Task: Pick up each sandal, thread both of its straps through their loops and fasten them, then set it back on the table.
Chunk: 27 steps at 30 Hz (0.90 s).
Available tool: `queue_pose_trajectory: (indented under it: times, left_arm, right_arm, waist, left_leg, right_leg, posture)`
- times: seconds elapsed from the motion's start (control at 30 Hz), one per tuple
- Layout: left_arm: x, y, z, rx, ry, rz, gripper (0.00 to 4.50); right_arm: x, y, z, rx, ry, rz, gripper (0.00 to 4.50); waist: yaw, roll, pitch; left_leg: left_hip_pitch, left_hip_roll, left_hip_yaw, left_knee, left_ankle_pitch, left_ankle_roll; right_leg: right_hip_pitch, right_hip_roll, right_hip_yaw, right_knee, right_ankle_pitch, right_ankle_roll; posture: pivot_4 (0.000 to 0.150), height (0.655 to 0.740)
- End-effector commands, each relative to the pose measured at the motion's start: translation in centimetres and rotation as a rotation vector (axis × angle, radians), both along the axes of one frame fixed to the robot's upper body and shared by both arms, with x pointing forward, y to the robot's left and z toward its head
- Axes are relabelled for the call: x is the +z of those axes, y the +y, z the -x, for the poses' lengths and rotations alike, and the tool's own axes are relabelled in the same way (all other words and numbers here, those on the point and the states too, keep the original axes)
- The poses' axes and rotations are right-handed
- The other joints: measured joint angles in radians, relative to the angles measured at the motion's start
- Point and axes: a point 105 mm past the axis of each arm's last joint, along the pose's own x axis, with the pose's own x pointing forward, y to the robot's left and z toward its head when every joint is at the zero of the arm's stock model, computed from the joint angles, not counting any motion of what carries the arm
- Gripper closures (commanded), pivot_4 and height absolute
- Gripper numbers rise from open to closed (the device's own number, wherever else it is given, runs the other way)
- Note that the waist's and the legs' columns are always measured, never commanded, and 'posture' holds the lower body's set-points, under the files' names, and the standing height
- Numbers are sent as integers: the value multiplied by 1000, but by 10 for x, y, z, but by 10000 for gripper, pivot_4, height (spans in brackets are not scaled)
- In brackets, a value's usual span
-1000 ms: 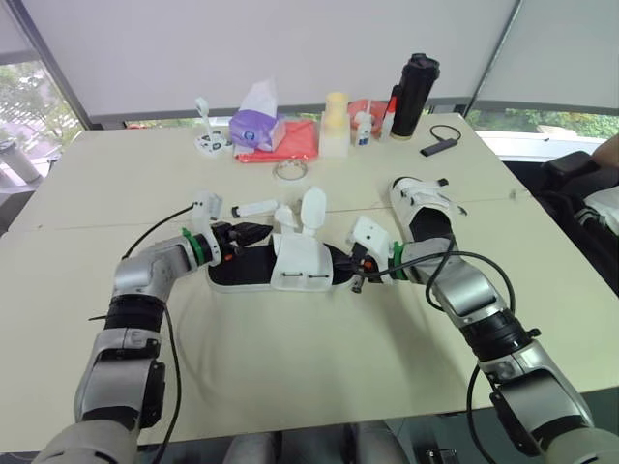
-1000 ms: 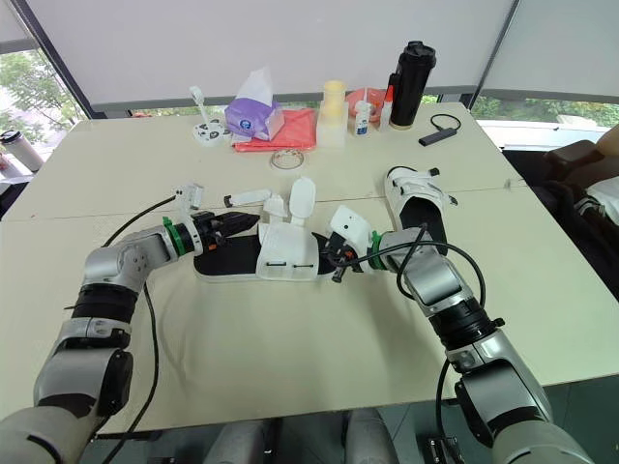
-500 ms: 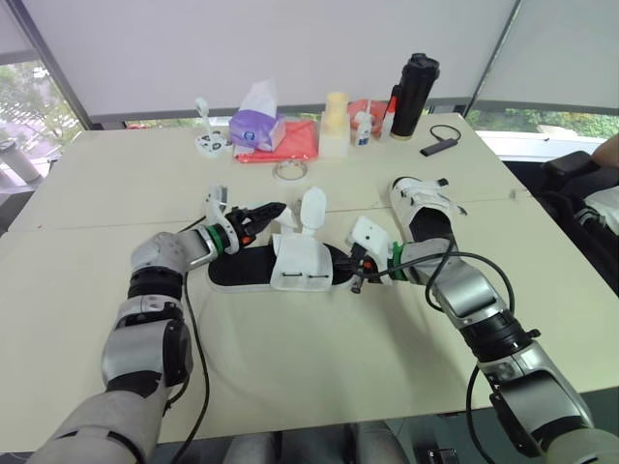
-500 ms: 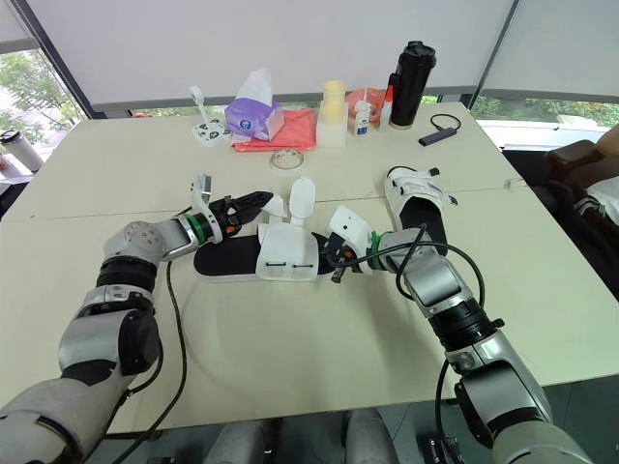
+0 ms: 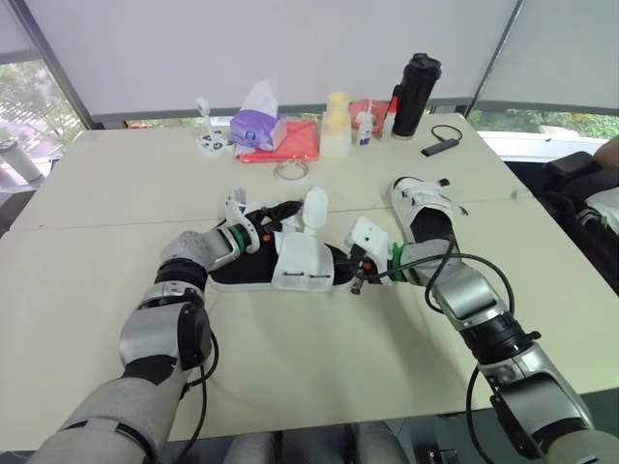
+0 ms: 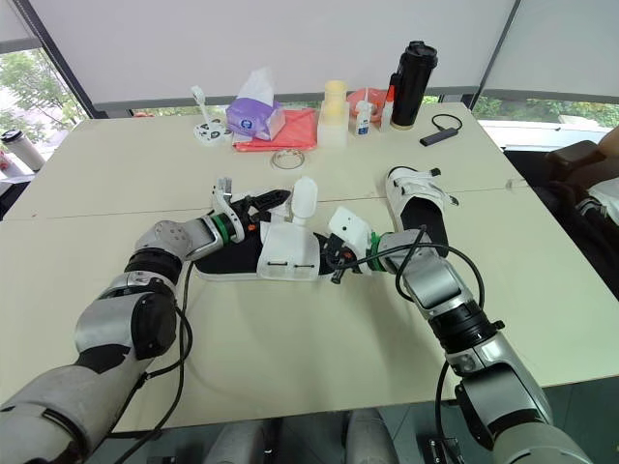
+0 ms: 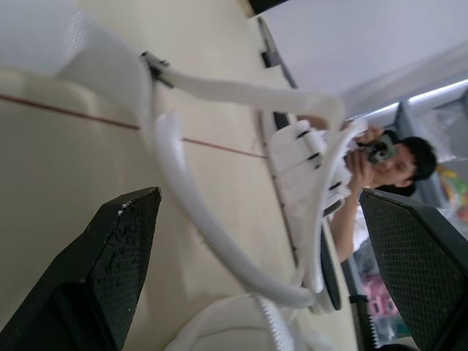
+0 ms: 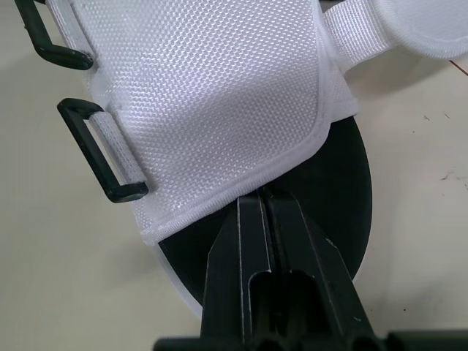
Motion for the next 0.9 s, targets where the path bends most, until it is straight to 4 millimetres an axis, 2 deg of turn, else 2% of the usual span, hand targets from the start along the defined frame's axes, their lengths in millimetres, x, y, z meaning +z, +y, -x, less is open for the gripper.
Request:
queue_pose_trajectory:
  times: [0.03,0.23,0.63,0.9]
  left_arm:
    - [29,-5,-3,-27,-76,78,294]
    - [42,-8,4,-90,-105,171,294]
    - [69,4,15,-146,-231,287,294]
    - [66,5,18,-154,-252,250,294]
  right_arm:
    - [-2,4,4,14,4,3,45000]
    - [-1,3,5,10,1,6,45000]
    - [-1,3,4,8,-5,7,45000]
    - [-1,2,3,5,-8,9,45000]
  waist:
    - [0,0,0]
    - [0,0,0]
    - [-1,0,0]
    - [-1,0,0]
  left_leg:
    - [0,0,0,0,0,0]
    - [0,0,0,0,0,0]
    - [0,0,0,0,0,0]
    - [0,0,0,0,0,0]
  right_leg:
    - [0,0,0,0,0,0]
    - [0,0,0,0,0,0]
    - [0,0,0,0,0,0]
    - [0,0,0,0,0,0]
  posture:
    - [1500,7400]
    - [1500,7400]
    - [1500,7400]
    - [1500,7400]
